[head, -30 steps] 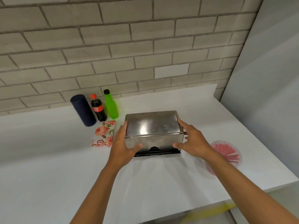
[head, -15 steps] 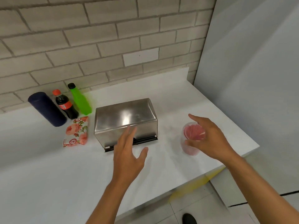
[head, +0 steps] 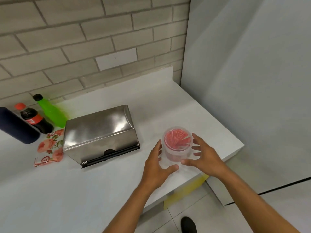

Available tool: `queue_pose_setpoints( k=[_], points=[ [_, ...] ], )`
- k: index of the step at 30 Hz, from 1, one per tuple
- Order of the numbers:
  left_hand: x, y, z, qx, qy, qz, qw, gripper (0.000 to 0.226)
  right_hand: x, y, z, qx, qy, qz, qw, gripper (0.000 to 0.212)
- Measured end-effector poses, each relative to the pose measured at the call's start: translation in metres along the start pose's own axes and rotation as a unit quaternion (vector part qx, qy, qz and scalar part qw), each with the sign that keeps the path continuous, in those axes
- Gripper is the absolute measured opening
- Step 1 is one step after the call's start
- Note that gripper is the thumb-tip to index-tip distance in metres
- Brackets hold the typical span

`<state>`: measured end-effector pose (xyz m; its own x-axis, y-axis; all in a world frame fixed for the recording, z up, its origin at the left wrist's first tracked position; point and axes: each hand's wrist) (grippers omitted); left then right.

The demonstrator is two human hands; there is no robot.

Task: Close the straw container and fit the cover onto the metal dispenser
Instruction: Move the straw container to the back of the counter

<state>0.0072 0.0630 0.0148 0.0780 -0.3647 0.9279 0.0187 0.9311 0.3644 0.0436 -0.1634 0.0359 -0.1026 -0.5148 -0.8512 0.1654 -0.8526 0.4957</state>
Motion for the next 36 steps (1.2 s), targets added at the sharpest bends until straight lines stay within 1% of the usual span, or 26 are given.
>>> queue_pose_setpoints(
  k=[4,6,10,15,19,24,32,36],
  points=[
    [0.005,-0.02,-0.006,0.038,0.006,0.031,0.999,0.091,0.006,-0.001,-0.013,-0.047,0.001,-0.008,0.999,0.097],
    [0.006,-0.026,-0.006,0.058,0.012,0.042,0.997,0.08,0.008,-0.004,-0.019,-0.063,0.002,-0.012,0.998,0.091],
    [0.009,-0.04,-0.01,0.104,0.02,0.061,0.993,0.074,0.012,0.0,-0.038,-0.091,0.02,-0.022,0.995,0.094],
    [0.01,-0.054,-0.017,0.146,0.022,0.073,0.986,0.074,0.015,0.007,-0.062,-0.128,0.044,-0.002,0.991,0.087],
    [0.013,-0.057,-0.028,0.162,0.026,0.078,0.983,0.073,0.01,0.013,-0.08,-0.143,0.056,0.006,0.988,0.083],
    [0.011,-0.054,-0.057,0.157,0.029,0.081,0.984,0.073,0.004,0.018,-0.106,-0.145,0.057,0.0,0.988,0.086],
    [0.007,-0.044,-0.111,0.135,-0.016,0.093,0.986,0.073,0.001,0.016,-0.151,-0.117,0.039,-0.004,0.992,0.082],
    [0.004,-0.039,-0.138,0.127,-0.021,0.086,0.988,0.078,-0.004,0.013,-0.175,-0.108,0.037,-0.009,0.993,0.079]
  ],
)
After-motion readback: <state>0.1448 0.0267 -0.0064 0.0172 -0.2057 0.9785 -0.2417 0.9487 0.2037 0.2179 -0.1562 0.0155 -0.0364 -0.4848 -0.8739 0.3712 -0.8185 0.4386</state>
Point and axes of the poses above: each hand's wrist, its own z-axis away from the middle knuckle, its own y-axis out of the back of the hand, x = y × z, and after that the axes turned 4 degrees about x, right-handed
